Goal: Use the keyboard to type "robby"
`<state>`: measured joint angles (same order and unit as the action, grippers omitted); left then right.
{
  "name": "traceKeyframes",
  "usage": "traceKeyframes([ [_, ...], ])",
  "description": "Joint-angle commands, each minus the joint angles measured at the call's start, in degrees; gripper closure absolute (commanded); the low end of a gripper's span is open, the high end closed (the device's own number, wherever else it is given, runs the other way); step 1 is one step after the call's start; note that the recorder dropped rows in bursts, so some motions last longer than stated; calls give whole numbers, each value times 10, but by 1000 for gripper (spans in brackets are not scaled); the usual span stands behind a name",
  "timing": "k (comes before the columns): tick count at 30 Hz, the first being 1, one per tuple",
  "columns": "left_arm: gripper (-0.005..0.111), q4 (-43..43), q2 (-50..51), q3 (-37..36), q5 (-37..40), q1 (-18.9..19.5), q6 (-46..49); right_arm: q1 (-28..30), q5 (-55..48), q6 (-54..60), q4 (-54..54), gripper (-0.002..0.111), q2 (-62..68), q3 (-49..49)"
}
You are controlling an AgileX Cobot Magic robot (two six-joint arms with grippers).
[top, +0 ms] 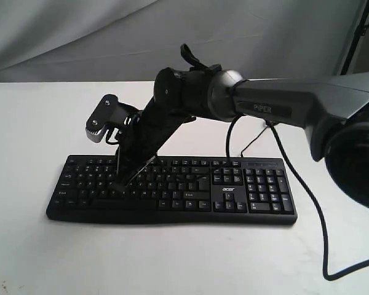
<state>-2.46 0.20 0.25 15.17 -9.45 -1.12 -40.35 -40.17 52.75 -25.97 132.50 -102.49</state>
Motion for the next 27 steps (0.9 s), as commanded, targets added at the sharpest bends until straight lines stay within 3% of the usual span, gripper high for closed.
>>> traceKeyframes([
  [1, 107, -3, -2, -2, -3, -4, -2, 4, -3, -3, 3, 108, 4, -5],
  [27, 107, -3, -2, -2, -3, -4, -2, 10, 6, -7, 6, 108, 12, -6],
])
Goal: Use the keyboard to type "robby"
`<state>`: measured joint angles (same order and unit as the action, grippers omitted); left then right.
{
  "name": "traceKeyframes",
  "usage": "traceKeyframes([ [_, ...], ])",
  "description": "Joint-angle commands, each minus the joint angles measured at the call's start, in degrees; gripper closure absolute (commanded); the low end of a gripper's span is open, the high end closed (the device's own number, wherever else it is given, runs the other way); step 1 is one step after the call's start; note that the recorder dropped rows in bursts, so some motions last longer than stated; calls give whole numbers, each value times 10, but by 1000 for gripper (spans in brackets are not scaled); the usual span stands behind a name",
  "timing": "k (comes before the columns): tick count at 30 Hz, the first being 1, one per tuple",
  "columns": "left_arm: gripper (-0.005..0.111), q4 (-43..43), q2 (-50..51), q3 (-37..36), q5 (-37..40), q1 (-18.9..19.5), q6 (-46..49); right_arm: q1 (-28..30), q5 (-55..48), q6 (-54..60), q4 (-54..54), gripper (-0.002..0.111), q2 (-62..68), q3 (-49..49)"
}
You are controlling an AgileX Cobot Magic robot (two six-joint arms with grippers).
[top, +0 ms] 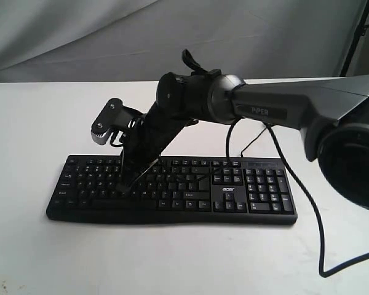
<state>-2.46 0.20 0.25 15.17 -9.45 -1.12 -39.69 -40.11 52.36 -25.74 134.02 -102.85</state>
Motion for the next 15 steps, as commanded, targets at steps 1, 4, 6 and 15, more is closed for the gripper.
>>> traceKeyframes([
  [1, 107, -3, -2, -2, -3, -4, -2, 4, 7, -3, 4, 108, -3, -3],
  [4, 107, -3, -2, -2, -3, -4, -2, 4, 11, -3, 4, 108, -3, -3],
  [6, 107, -3, -2, -2, -3, -4, -2, 4, 11, -3, 4, 108, -3, -3],
  [15, 107, -3, -2, -2, -3, -4, -2, 4, 10, -3, 3, 108, 14, -3],
])
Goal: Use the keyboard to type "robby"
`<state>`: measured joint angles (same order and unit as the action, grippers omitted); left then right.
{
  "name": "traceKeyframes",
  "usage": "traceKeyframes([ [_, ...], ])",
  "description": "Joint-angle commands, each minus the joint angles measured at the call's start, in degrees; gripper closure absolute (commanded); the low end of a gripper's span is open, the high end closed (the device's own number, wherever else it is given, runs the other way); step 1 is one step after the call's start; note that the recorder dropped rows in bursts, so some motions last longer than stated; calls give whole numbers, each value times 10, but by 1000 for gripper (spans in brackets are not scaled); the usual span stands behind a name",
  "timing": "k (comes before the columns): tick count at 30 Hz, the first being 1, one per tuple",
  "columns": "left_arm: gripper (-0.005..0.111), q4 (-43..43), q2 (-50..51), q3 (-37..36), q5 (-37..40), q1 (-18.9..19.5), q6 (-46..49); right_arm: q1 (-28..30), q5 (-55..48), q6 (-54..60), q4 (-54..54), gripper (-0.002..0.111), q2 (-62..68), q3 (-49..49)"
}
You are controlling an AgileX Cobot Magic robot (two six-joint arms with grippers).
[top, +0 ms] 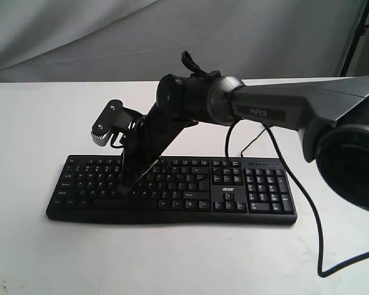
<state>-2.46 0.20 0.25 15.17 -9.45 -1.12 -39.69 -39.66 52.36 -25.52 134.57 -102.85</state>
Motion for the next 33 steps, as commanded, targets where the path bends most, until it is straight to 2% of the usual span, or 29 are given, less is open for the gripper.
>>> traceKeyframes([
  [1, 107, -3, -2, -2, -3, -4, -2, 4, 6, -3, 0, 108, 10, -3],
  [17, 107, -3, -2, -2, -3, -4, -2, 4, -12, -3, 0, 108, -12, -6],
  [24, 107, -3, -2, -2, -3, -4, -2, 3, -18, -14, 24, 108, -60, 8],
  [29, 107, -3, -2, -2, -3, -4, -2, 3, 23, -22, 42, 108, -178, 92],
  [33, 107, -3, -2, -2, -3, -4, -2, 3, 136, -44, 41, 108, -339, 262],
])
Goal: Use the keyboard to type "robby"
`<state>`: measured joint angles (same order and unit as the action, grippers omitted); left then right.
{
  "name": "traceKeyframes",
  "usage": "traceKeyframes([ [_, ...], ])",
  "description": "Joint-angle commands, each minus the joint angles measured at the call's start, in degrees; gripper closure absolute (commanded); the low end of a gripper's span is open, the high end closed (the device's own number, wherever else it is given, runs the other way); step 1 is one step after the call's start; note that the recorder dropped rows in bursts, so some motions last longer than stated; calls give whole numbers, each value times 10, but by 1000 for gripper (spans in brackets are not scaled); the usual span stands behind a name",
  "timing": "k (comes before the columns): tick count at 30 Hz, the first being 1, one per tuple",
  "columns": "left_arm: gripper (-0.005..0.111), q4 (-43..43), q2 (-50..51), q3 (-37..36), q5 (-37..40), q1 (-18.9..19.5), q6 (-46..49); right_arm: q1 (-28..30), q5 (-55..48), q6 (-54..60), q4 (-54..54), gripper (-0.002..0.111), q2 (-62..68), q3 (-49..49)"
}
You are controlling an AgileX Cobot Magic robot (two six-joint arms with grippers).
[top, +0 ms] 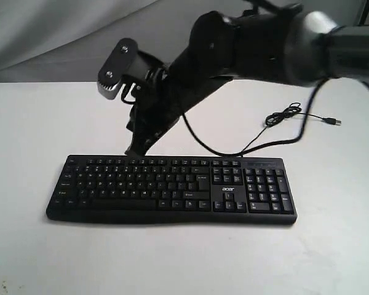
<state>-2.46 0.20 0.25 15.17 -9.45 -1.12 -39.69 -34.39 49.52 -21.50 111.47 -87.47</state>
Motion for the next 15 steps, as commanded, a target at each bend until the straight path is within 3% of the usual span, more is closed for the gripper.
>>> traceKeyframes([
  [1, 107, -3, -2, -2, -3, -4, -2, 3, 122, -16, -11, 108, -157, 155],
  [5, 107, -3, -2, -2, -3, -4, -2, 3, 246, -16, -52, 108, -288, 299],
  [15, 107, -3, -2, -2, -3, -4, -2, 3, 296, -21, -129, 108, -476, 489],
])
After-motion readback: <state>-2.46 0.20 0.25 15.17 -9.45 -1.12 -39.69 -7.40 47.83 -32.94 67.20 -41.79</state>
